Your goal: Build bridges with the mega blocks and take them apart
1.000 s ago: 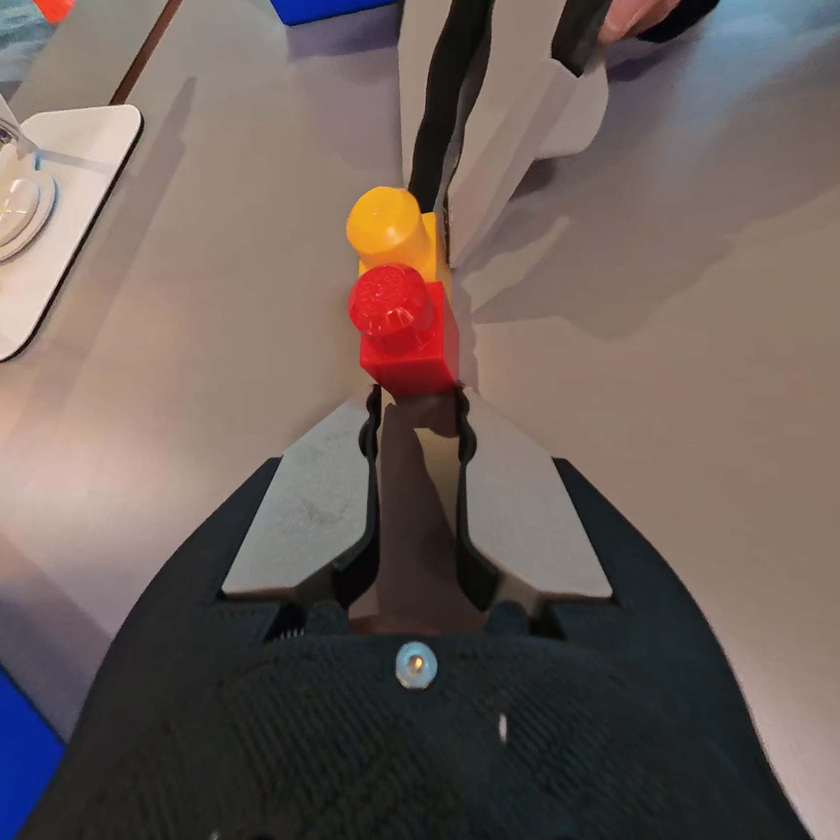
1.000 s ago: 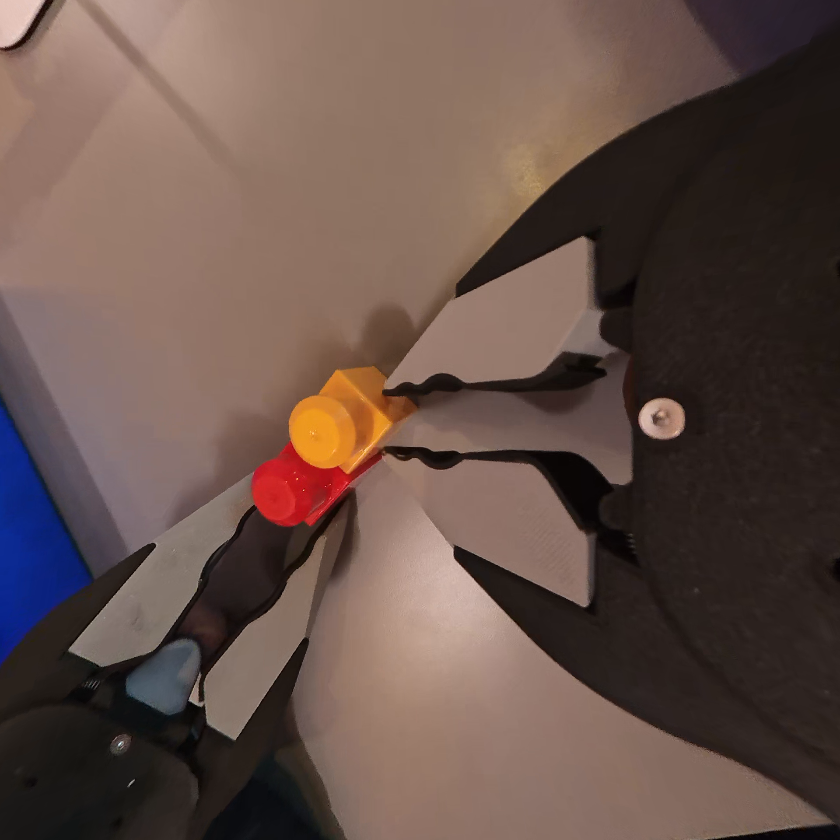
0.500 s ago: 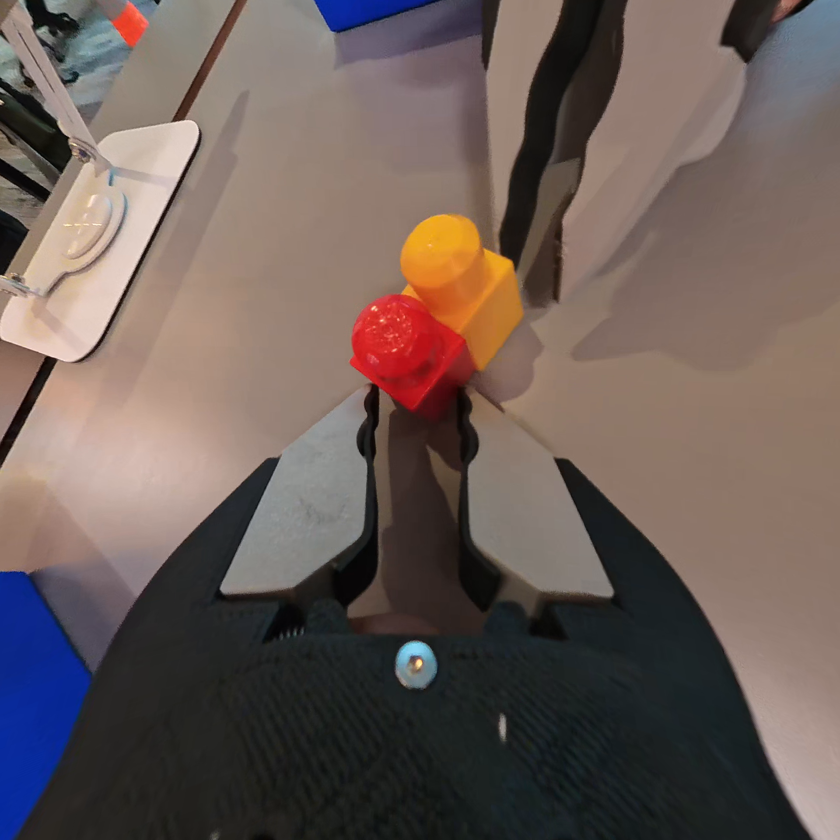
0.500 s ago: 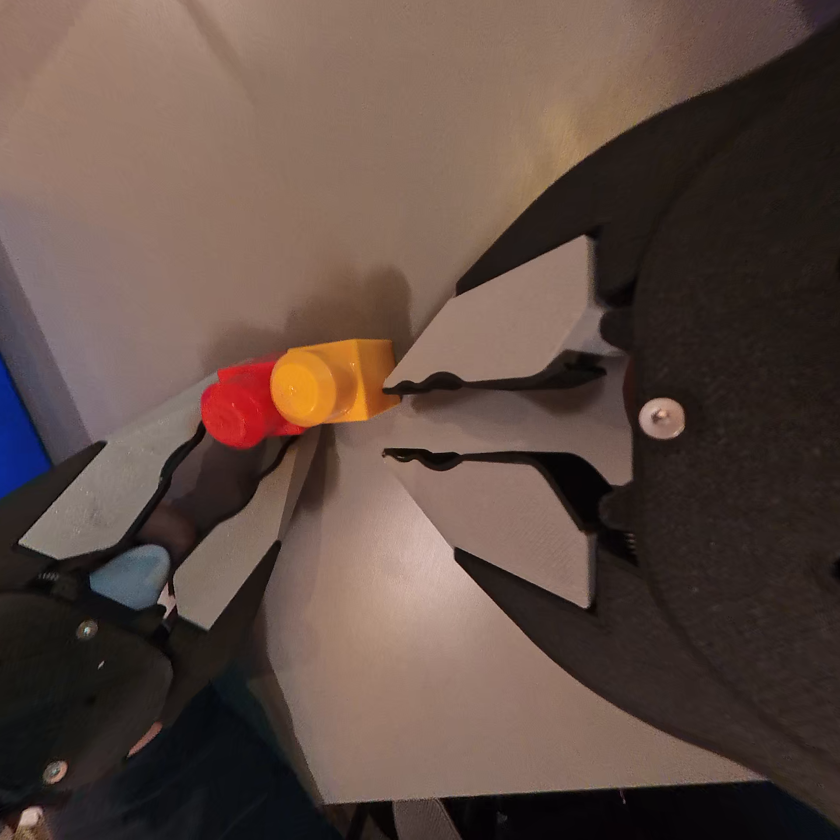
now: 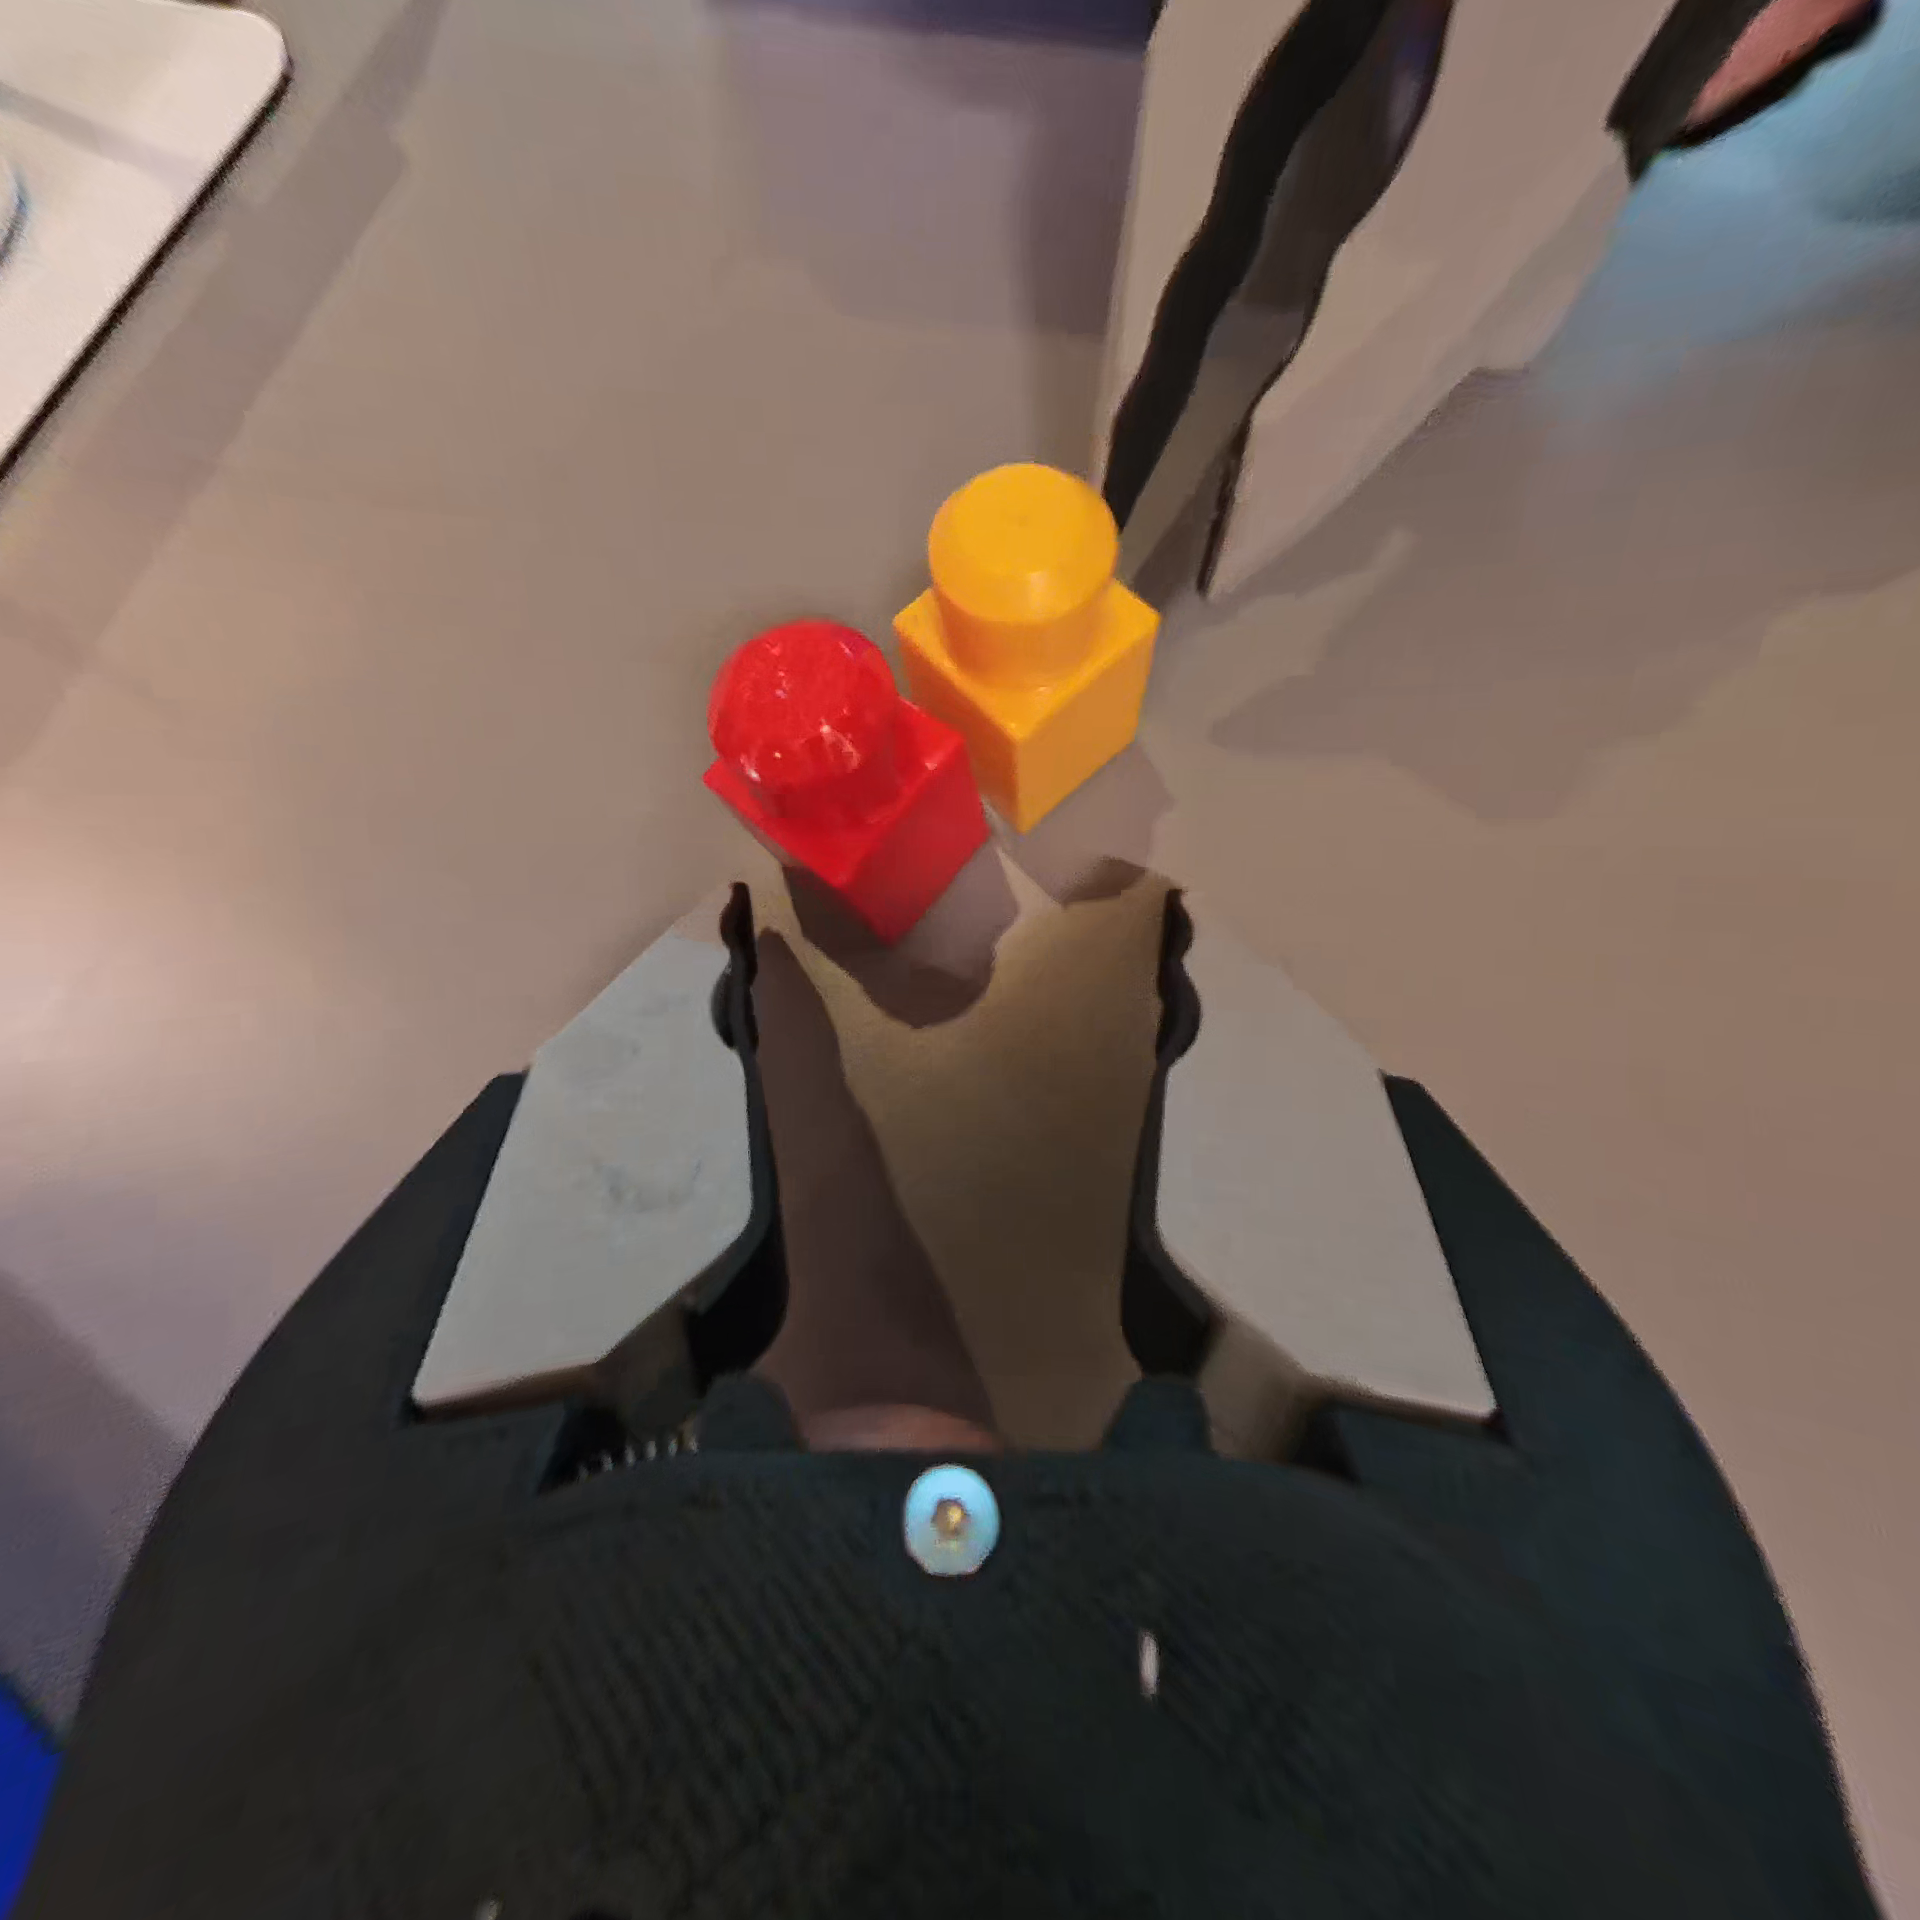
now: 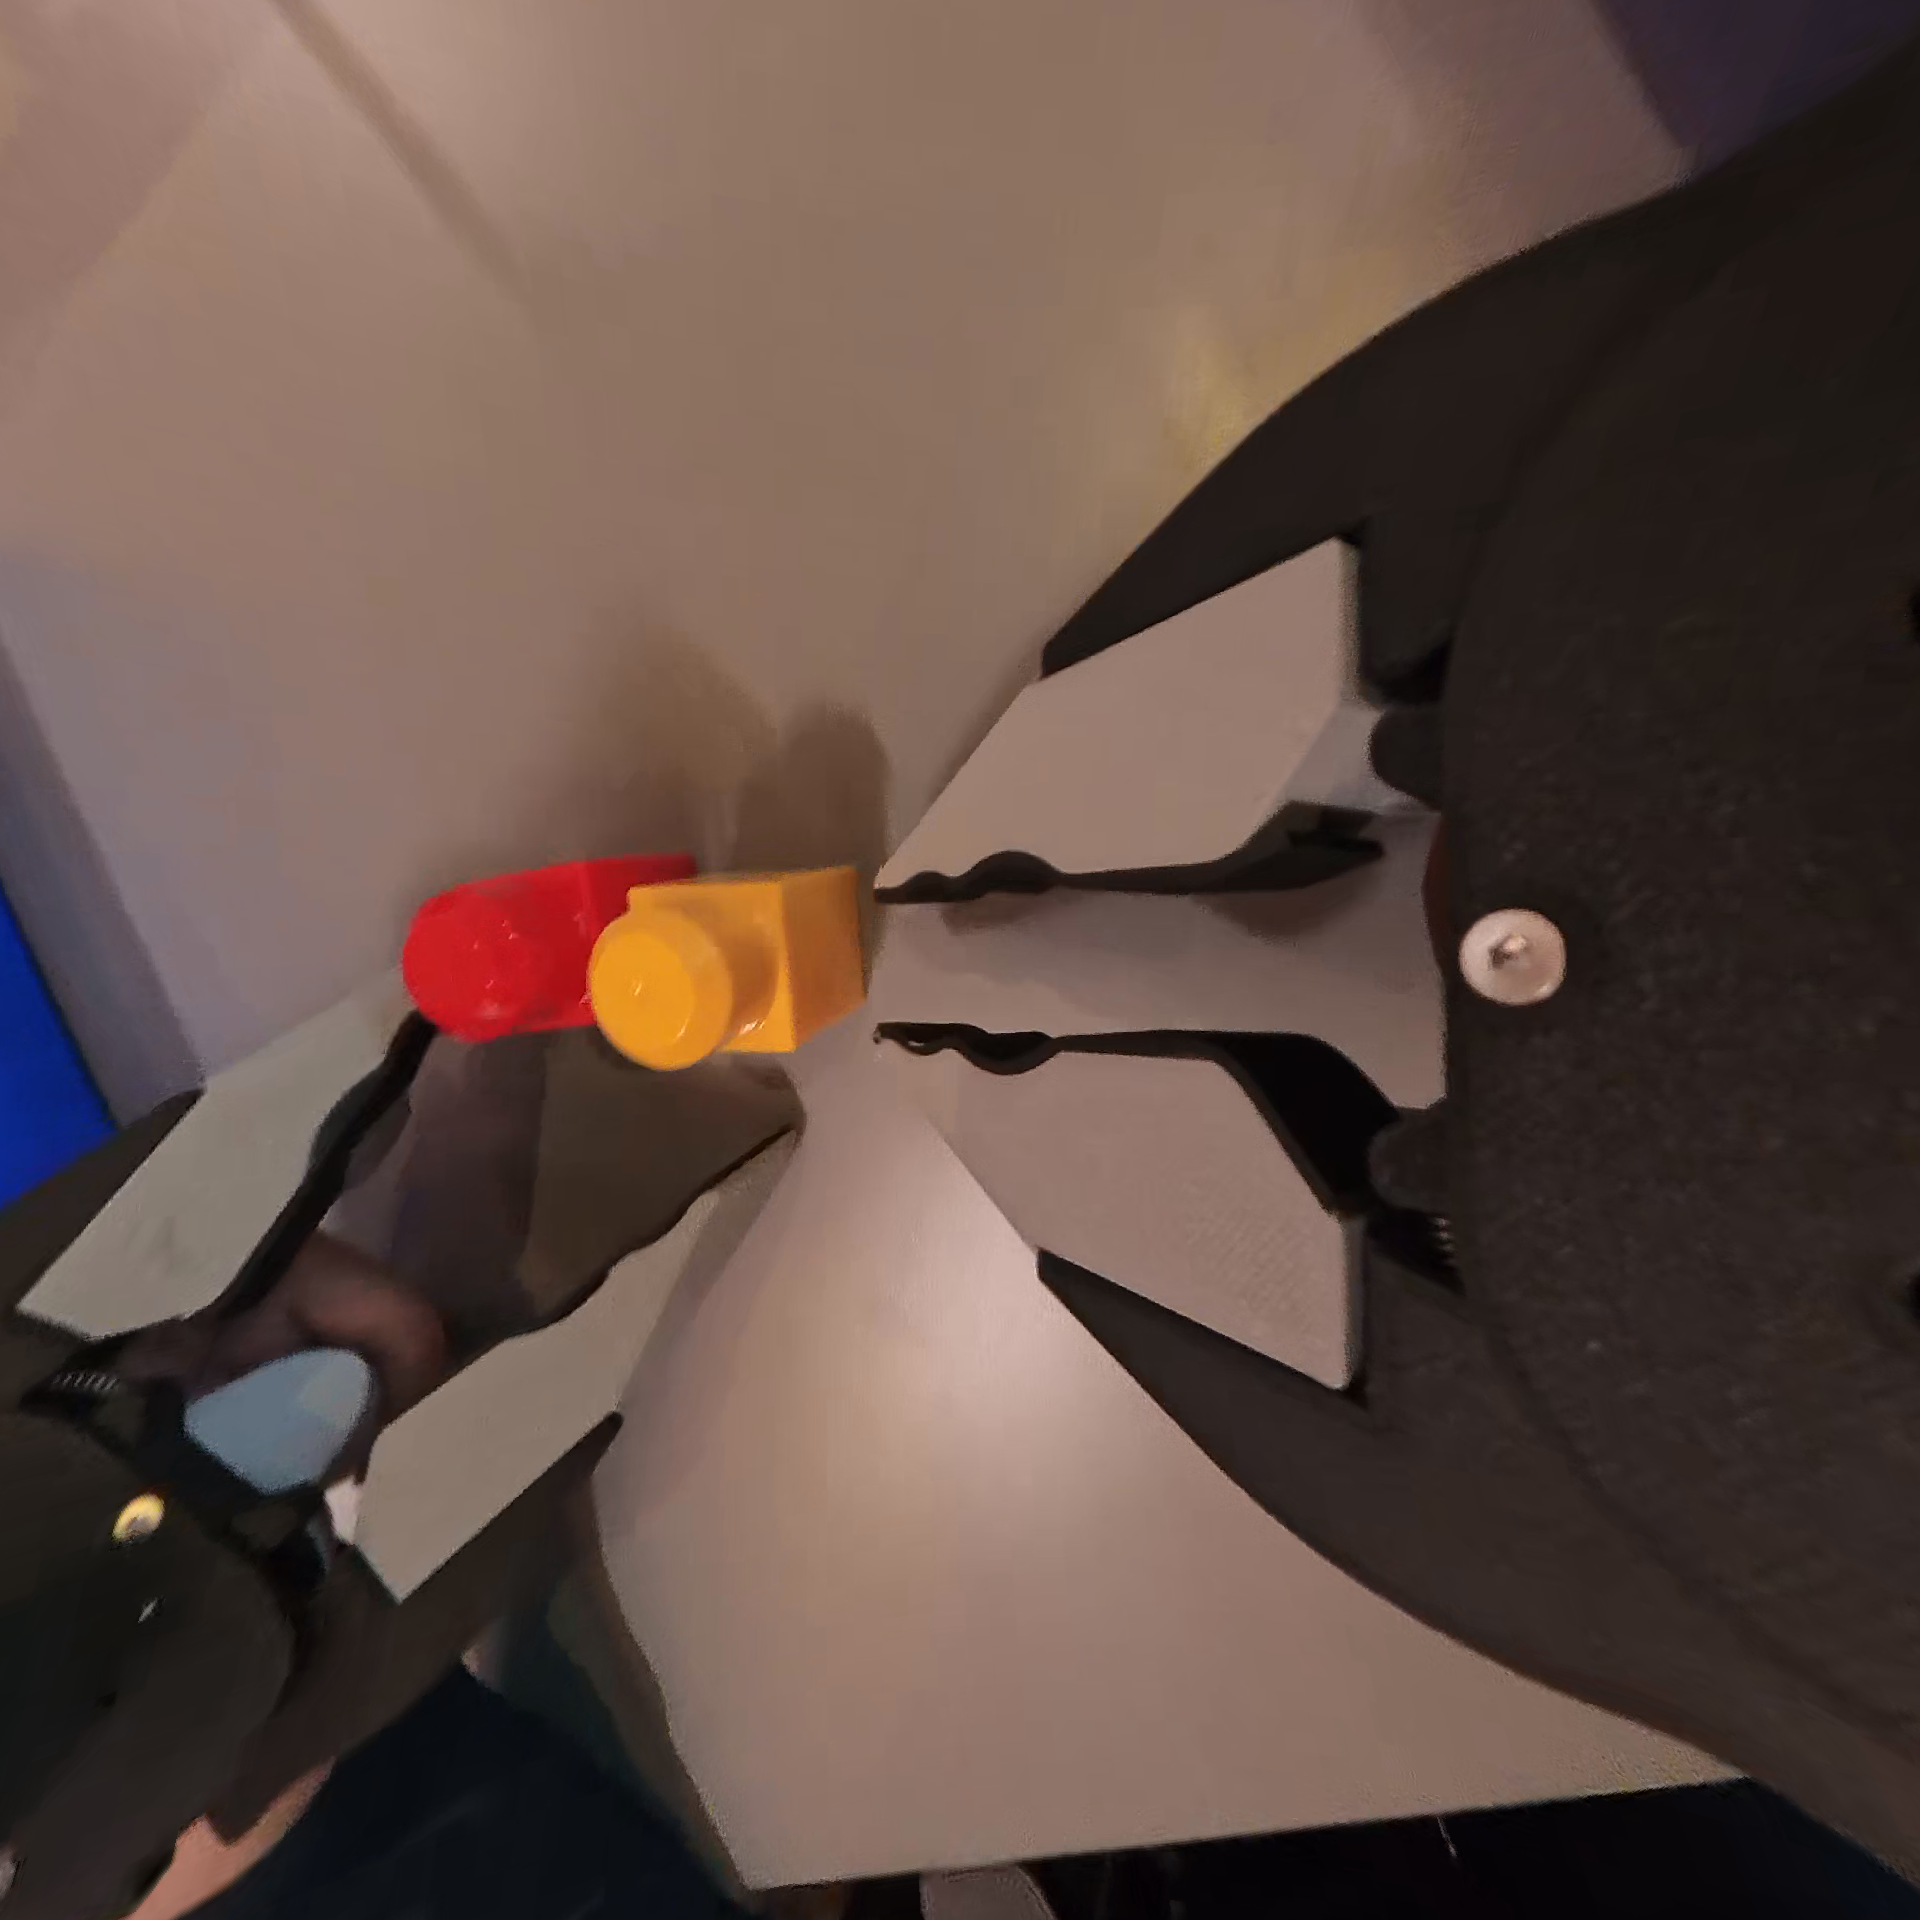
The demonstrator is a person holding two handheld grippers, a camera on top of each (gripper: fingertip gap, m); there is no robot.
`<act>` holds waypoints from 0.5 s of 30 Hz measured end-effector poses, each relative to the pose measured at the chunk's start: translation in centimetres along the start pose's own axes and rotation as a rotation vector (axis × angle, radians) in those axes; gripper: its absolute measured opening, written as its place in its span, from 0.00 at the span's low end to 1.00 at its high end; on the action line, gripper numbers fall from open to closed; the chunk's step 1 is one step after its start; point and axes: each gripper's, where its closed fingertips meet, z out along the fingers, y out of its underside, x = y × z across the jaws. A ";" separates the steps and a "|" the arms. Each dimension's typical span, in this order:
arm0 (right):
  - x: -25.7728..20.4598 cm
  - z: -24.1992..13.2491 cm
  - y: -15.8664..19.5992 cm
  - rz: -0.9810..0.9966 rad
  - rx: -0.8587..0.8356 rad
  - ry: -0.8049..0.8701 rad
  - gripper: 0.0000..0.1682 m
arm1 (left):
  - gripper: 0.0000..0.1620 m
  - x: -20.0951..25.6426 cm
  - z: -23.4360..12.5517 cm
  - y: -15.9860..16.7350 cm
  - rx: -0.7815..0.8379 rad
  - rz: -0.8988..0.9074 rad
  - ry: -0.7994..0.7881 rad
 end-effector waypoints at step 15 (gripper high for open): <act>-0.4 2.6 0.1 -0.091 -0.038 0.029 0.04 | 0.44 -0.8 0.8 -1.0 0.023 0.030 -0.079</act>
